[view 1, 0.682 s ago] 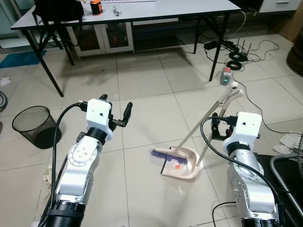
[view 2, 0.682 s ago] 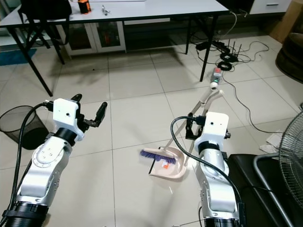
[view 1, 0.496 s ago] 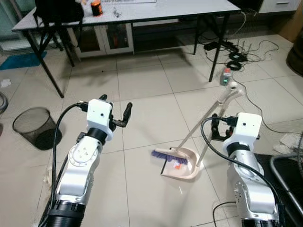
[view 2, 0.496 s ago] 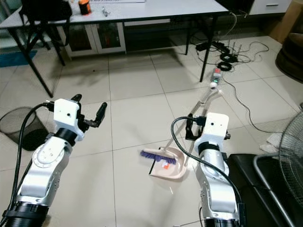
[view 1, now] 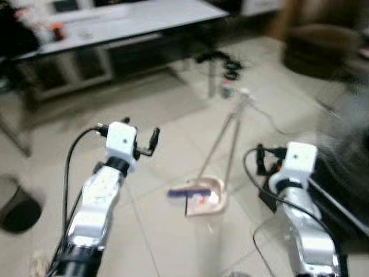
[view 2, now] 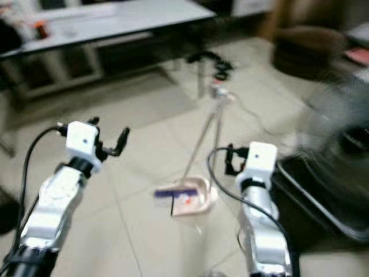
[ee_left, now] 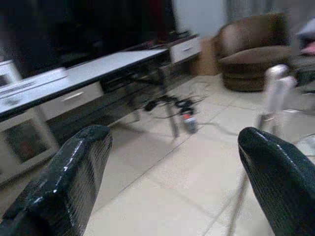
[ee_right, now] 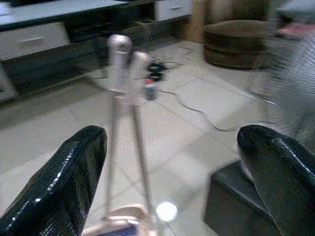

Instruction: Sweep floor

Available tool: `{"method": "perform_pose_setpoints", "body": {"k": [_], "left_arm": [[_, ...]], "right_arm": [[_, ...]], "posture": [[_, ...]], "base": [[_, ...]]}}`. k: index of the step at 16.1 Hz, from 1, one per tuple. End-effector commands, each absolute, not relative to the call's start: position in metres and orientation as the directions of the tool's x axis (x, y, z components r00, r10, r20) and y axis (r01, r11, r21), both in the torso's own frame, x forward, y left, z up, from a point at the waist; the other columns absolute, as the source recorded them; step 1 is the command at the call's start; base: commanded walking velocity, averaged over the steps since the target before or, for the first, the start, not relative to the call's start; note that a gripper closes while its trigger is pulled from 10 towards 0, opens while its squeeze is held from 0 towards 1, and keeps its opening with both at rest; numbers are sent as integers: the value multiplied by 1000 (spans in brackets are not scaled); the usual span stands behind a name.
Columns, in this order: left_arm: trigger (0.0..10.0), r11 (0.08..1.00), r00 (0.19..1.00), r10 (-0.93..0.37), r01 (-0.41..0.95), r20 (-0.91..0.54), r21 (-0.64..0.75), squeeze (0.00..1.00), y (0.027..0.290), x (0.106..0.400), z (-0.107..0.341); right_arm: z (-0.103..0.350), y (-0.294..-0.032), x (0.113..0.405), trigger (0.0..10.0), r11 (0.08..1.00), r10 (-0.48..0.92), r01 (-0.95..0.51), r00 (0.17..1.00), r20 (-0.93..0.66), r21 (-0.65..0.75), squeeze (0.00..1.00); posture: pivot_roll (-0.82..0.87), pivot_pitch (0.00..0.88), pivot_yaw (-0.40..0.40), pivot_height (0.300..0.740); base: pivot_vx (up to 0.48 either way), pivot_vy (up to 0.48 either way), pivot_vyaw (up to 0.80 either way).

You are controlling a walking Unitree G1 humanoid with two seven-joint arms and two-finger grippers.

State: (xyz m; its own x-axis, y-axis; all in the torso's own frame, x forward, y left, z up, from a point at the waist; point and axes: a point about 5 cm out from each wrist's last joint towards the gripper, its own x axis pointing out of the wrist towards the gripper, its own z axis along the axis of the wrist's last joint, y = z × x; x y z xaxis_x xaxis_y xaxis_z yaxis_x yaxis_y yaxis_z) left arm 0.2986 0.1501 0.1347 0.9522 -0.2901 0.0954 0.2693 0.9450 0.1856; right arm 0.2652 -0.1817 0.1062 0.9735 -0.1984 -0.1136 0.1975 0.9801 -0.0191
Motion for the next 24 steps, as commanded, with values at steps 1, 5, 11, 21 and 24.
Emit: {"method": "perform_pose_setpoints", "body": {"k": [1,5,11,21,24], "left_arm": [[10000,942,954,-289,268,80,205,0,153,299,132],[10000,940,955,-288,268,70,211,0,153,300,131],[10000,942,960,-274,255,62,216,0,151,307,130],[10000,945,966,-255,239,42,224,0,154,314,126],[10000,953,973,-223,206,55,220,0,156,316,127]], "right_arm": [[110,-181,266,10000,979,-204,203,974,-102,-27,0],[107,-183,266,10000,975,-221,220,969,-114,-24,0],[108,-185,270,10000,971,-238,237,965,-113,-28,0],[108,-184,278,10000,972,-236,233,964,-123,-41,0],[110,-183,283,10000,976,-217,212,968,-123,-53,0]], "posture": [[-171,0,99,740],[-169,0,101,740],[-160,2,93,740],[-159,0,91,740],[-152,0,65,740]], "base": [[0,394,-800],[0,397,-800],[0,402,-800],[0,468,-800],[0,476,-729]]}}
